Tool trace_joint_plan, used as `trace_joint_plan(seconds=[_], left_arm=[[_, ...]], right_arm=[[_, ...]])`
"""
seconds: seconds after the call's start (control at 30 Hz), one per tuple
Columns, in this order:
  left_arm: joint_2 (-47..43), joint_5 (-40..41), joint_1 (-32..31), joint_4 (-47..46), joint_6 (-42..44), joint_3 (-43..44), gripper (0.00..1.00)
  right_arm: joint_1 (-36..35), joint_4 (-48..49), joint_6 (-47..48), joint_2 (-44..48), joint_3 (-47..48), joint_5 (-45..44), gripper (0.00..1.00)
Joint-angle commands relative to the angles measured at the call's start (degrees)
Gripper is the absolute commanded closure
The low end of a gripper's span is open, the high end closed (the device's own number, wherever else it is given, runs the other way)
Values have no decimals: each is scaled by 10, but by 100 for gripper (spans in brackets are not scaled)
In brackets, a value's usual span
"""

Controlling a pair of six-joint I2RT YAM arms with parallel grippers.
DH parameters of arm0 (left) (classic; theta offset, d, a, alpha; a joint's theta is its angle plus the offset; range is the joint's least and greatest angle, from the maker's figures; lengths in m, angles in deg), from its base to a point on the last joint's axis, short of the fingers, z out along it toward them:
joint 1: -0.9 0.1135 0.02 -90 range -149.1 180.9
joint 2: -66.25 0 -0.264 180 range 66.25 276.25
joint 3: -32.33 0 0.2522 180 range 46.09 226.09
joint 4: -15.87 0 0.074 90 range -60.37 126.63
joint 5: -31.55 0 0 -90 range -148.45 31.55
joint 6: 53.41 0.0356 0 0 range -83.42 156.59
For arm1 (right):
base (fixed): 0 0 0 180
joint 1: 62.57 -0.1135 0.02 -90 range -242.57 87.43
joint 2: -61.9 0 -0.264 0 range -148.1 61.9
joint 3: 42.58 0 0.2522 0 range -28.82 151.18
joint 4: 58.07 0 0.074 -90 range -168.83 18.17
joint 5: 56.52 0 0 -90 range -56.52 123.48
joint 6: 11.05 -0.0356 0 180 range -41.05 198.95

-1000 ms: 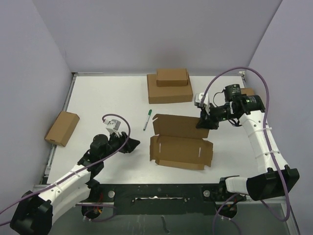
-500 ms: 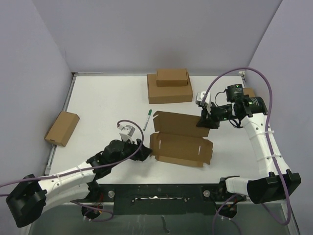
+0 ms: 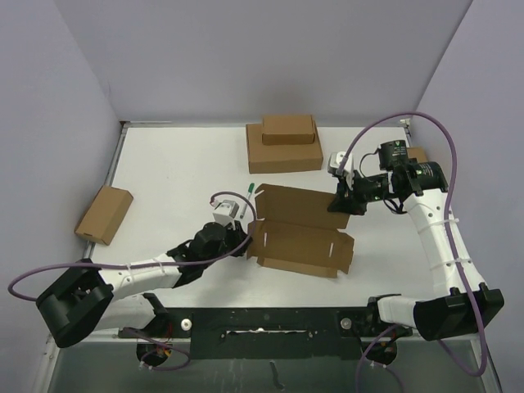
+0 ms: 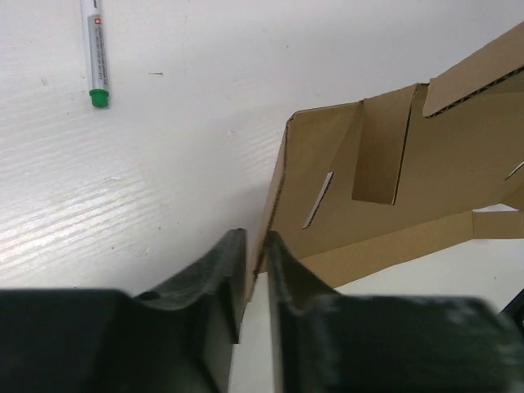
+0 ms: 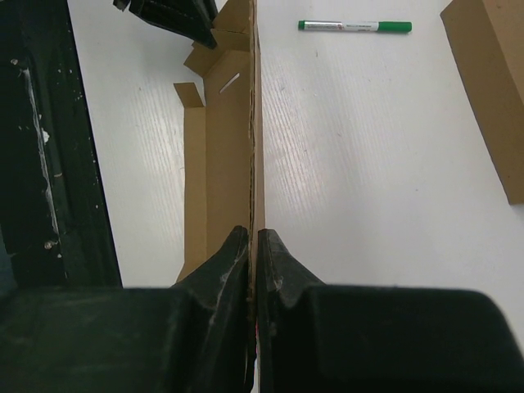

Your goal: Fold the paper box

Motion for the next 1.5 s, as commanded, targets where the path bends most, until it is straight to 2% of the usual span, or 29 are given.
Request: trace_joint_plan(seconds=[0.0, 0.03, 0.1, 0.33, 0.5, 0.7, 0.87, 1.1, 1.47], left_arm=[[19, -4, 6, -73, 36, 29, 91], [24, -5, 8, -82, 46, 30, 96], [33, -5, 14, -106, 71, 31, 100], [79, -13, 45, -205, 163, 38, 100], [117, -17, 55, -282, 214, 40, 100], [194, -22, 57, -397, 268, 55, 100], [250, -20, 58, -484, 293, 73, 100], [315, -40, 57, -546, 318, 103, 100], [358, -62, 57, -661, 349, 25, 100]], right_arm=[[-4, 23, -14, -3, 10, 33, 100], [-4, 23, -16, -7, 13, 35, 100], [-3, 20, -22, -19, 23, 39, 100], [18, -26, -30, -82, 63, 84, 100], [59, -51, -24, -117, 74, 119, 100], [84, -91, 0, -161, 92, 150, 100], [81, -95, -7, -174, 105, 153, 100], [84, -89, -17, -185, 118, 116, 100], [86, -80, -15, -191, 81, 125, 100]])
